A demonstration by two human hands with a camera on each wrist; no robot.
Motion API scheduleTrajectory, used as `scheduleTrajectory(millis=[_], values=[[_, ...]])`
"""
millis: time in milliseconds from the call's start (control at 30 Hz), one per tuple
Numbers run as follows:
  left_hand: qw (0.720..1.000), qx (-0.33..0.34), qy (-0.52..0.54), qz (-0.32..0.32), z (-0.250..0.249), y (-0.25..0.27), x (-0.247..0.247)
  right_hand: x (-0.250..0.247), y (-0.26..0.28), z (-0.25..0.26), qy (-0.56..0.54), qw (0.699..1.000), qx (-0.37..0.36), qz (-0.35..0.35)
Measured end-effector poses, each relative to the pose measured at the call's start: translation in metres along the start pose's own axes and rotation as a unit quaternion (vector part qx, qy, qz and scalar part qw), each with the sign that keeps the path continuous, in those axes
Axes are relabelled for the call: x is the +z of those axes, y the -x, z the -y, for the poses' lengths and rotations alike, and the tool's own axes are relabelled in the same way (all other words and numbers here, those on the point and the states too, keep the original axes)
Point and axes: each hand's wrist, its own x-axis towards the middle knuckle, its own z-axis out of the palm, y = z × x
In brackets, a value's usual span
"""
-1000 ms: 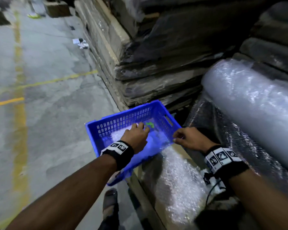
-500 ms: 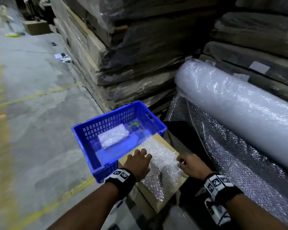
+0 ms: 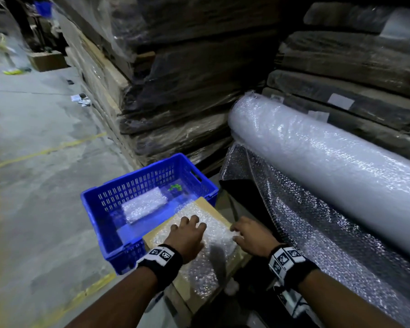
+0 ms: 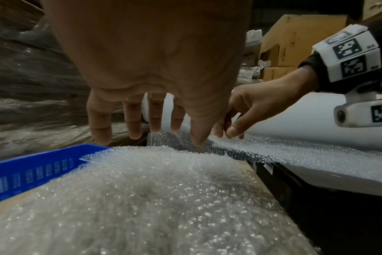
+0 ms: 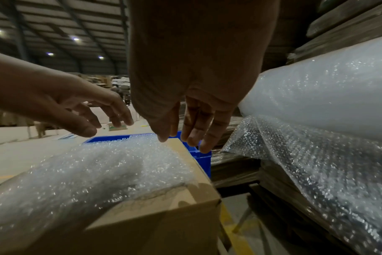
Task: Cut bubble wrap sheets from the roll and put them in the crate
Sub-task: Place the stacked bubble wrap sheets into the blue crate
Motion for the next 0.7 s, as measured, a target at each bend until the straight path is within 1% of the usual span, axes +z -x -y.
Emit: scheduleTrajectory(millis=[100,167,267,333,400,467,600,700], values=[[1.000,-0.030,-0.003,0.003,-0.020,-0.003,0.002,-0.002,-0.001,-0.023,0.025,0.999,-0.047,0.012],[0.999,-0.052,-0.007,0.005,-0.036,-0.003,0.004,-0.004,-0.001,-0.036,0.023,0.997,-0.061,0.030],[0.995,-0.101,-0.004,-0.011,-0.053,0.004,0.008,-0.005,-0.005,-0.049,0.027,0.993,-0.103,0.051],[0.990,-0.140,0.003,-0.022,-0.062,0.012,0.014,-0.002,-0.008,-0.053,0.027,0.989,-0.139,0.052],[0.985,-0.171,0.008,-0.026,-0.069,0.023,0.021,0.003,-0.010,-0.054,0.019,0.981,-0.192,0.039],[0.983,-0.183,0.008,-0.020,-0.075,0.033,0.030,0.011,-0.013,-0.051,0.024,0.968,-0.248,0.026],[0.984,-0.177,-0.005,0.003,-0.085,0.043,0.049,0.025,-0.020,-0.044,0.089,0.937,-0.335,0.028],[0.982,-0.191,-0.010,0.005,-0.089,0.041,0.057,0.032,-0.025,-0.043,0.125,0.921,-0.368,0.035]])
